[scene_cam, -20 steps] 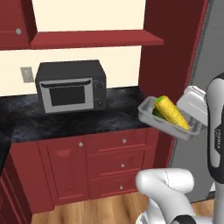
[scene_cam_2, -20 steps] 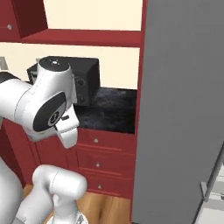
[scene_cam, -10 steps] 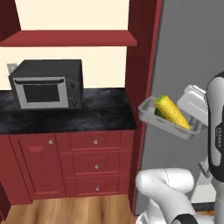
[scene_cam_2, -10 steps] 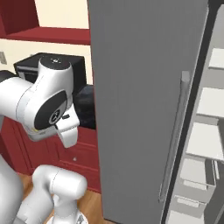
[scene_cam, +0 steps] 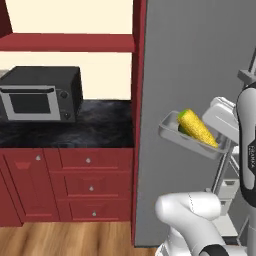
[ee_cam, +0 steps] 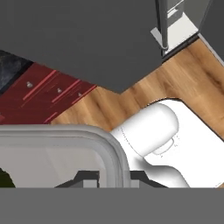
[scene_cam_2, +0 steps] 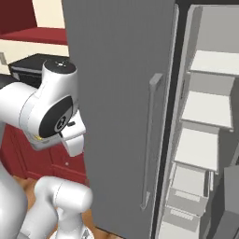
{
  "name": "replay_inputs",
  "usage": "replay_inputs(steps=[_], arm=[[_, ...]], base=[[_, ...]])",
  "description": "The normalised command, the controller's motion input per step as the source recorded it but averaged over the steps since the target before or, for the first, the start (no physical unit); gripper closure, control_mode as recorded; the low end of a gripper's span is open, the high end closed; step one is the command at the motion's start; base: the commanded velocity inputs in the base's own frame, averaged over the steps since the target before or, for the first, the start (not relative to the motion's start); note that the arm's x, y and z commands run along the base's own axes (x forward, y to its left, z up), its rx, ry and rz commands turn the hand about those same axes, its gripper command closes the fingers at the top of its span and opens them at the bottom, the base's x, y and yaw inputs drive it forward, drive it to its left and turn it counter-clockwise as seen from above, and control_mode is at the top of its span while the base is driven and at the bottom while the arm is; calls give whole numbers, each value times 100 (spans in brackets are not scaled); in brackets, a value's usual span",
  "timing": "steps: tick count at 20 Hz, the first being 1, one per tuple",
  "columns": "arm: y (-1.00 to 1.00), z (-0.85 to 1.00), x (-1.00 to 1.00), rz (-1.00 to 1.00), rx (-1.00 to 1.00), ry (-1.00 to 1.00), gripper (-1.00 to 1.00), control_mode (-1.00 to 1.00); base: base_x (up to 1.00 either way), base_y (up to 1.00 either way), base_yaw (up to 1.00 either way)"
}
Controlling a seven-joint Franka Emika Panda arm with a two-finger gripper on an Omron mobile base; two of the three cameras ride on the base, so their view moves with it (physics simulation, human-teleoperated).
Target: Take the corn and lime out of the freezer and place them in the tupperware container on the counter. Then put the tupperware containing the vegetables back in the freezer.
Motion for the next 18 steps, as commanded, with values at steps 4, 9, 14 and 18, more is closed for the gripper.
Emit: replay_inputs(steps=[4, 9, 14, 18], arm=[[0, 0, 0, 0, 0, 0, 100, 100], [0, 0, 0, 0, 0, 0, 100, 100], [0, 0, 0, 0, 0, 0, 100, 100], [0, 0, 0, 0, 0, 0, 100, 100]], base=[[-6, -72, -8], [0, -69, -13], [14, -52, -12], [61, -43, -10]])
